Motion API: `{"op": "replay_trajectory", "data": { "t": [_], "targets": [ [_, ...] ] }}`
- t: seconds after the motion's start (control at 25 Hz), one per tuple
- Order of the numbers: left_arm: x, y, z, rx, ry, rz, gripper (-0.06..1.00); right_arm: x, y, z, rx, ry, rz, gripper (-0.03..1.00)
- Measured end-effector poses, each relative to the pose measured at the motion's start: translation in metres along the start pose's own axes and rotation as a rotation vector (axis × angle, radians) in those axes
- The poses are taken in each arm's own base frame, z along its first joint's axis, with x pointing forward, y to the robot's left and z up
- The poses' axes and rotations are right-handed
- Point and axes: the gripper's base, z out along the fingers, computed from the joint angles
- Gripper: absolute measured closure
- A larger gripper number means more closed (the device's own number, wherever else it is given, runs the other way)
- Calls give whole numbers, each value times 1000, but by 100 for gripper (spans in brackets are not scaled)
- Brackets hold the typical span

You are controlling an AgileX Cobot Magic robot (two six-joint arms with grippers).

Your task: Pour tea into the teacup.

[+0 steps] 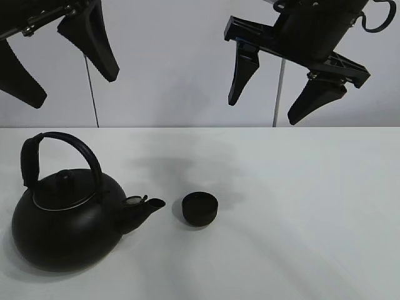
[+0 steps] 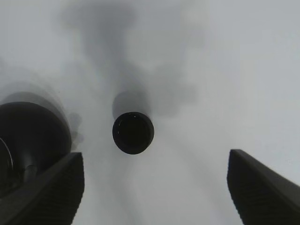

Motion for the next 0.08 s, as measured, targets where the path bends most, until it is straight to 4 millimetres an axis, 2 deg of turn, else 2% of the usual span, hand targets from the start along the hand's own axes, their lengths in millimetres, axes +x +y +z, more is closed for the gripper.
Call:
{"op": "replay_trajectory", "data": {
  "t": [0.08],
  "targets": [
    [0,0,0,0,0,0,27,0,0,0,0,0,0,39]
  ]
}}
